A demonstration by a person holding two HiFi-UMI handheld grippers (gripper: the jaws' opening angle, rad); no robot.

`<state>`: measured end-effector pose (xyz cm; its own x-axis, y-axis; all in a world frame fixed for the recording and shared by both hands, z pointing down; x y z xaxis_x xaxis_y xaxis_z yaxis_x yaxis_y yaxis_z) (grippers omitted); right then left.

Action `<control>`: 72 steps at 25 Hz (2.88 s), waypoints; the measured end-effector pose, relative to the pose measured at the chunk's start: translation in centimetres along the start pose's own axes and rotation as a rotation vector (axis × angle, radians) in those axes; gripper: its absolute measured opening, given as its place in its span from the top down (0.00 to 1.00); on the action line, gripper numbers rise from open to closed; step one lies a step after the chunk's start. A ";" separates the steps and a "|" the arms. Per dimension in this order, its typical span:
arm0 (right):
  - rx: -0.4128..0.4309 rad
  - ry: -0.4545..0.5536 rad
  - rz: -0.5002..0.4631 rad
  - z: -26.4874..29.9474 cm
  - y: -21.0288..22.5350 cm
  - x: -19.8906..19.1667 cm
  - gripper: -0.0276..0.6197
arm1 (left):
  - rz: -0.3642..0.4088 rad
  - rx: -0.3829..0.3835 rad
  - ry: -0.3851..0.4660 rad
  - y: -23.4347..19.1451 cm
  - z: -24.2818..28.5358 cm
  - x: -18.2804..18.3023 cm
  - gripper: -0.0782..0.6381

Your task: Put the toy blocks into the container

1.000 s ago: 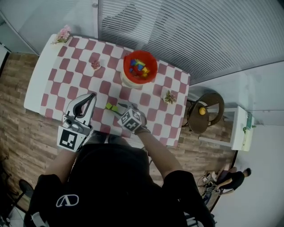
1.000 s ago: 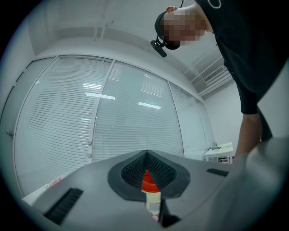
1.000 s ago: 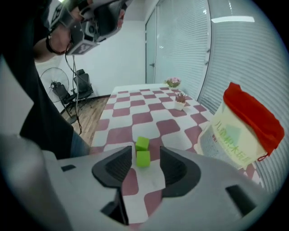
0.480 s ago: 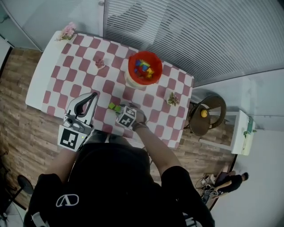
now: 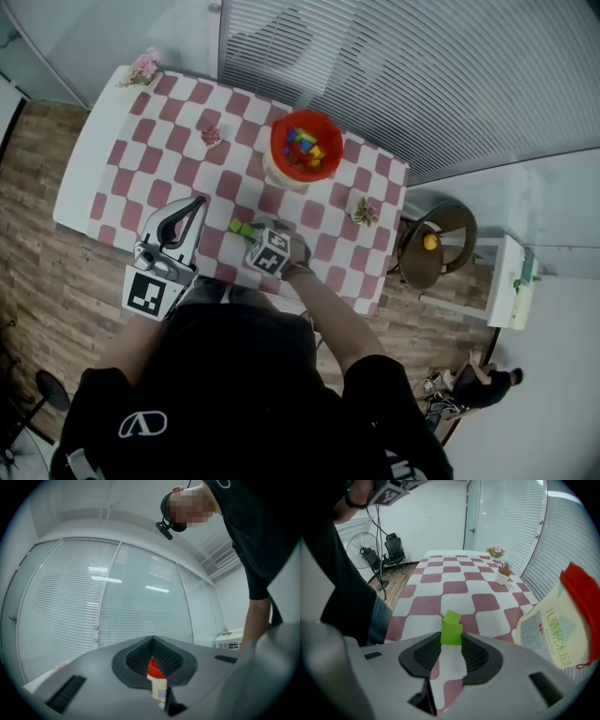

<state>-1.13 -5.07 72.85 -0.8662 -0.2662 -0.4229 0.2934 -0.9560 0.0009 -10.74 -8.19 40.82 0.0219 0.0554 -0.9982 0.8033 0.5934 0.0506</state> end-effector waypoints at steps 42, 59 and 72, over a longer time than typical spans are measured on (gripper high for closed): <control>-0.742 0.952 0.401 -34.6 14.4 3.3 0.74 | 0.022 -0.133 0.067 3.9 5.3 2.8 0.88; -0.534 0.520 0.526 -19.7 25.1 1.0 0.65 | 0.010 -0.112 0.067 3.8 4.3 2.6 0.88; -0.549 0.636 0.323 -23.5 20.4 5.9 0.67 | 0.010 -0.094 0.051 2.9 4.4 2.0 0.88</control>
<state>9.24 -23.24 49.06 -0.3679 -0.2371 -0.8991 0.7771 -0.6094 -0.1572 -5.75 -9.92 38.82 -0.0029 0.1012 -0.9949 0.7439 0.6651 0.0654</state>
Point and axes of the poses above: the fingertips, and each gripper's own axes: z forward along the fingers, y to its right, x out of its top, the point moved 1 cm from there along -z, backward along the fingers, and after that the axes turned 3 degrees about x, right-handed, at the moved point
